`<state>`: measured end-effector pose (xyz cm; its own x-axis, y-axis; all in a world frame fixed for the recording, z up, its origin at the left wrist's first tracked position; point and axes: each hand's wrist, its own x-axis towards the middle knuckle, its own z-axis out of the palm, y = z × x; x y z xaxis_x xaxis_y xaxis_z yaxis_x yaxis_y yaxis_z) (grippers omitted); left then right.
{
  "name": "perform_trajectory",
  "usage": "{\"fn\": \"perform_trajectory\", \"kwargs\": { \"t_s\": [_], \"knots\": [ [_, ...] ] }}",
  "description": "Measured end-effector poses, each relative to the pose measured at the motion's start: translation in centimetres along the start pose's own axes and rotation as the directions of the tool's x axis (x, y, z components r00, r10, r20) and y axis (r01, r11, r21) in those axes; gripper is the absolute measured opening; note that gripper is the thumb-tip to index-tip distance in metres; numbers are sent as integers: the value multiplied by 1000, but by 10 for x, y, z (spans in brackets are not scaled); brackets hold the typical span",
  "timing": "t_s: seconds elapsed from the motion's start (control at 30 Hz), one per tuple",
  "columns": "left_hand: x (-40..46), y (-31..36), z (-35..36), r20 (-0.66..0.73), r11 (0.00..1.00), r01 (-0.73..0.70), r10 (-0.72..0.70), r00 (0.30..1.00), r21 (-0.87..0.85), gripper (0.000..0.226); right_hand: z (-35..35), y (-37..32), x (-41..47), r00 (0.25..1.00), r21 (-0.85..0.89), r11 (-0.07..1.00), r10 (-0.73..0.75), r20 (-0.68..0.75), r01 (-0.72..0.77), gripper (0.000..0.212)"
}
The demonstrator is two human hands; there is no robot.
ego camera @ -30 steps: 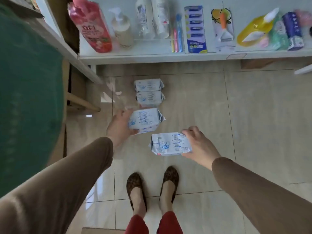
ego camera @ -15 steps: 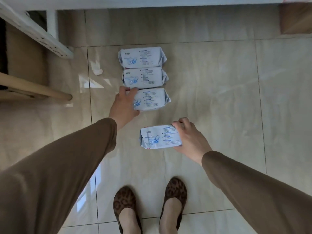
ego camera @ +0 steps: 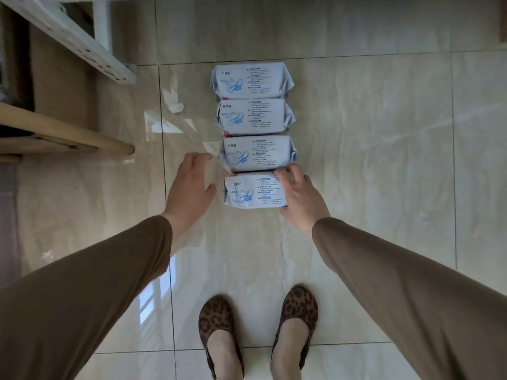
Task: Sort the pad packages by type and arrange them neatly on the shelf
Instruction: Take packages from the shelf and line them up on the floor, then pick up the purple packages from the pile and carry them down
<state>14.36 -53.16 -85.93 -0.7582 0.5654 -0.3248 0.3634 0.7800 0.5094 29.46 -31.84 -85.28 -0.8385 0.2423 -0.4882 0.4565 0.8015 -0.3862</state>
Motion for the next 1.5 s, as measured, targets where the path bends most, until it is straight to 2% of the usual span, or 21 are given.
{"fn": "perform_trajectory", "kwargs": {
  "t_s": [0.23, 0.4, 0.5, 0.63, 0.8, 1.0, 1.23, 1.5],
  "knots": [
    [-42, 1, -5, 70, 998, 56, -59, 996, 43, 55, 3, -7, -7, 988, 49, 991, 131, -77, -127, 81],
    [-74, 37, -35, 140, 994, 72, -83, 987, 83, 53, -46, -21, -49, 990, 47, 992, 123, -74, -119, 75],
    [-90, 82, -80, 159, 993, 39, -57, 986, 111, 54, -103, -35, -88, 990, 54, 992, 118, -78, -114, 65],
    [-106, 159, -164, 115, 984, -69, 50, 992, 165, 51, -205, -63, -146, 981, 87, 987, 147, -125, -137, 54],
    [-130, 268, -289, 91, 943, -172, 152, 984, 285, 53, -354, -103, -233, 964, 97, 986, 155, -216, -137, 59],
    [-162, 401, -406, 85, 913, -272, 259, 962, 303, 57, -509, -127, -325, 922, 113, 984, 167, -348, -136, 67],
    [-166, 532, -454, 15, 896, -343, 353, 935, 281, 55, -625, -83, -379, 895, 79, 994, 99, -436, -72, 63],
    [-129, 645, -475, -92, 918, -298, 331, 939, 262, 56, -740, -6, -375, 891, 18, 999, -33, -452, 47, 58]
  ]
}}
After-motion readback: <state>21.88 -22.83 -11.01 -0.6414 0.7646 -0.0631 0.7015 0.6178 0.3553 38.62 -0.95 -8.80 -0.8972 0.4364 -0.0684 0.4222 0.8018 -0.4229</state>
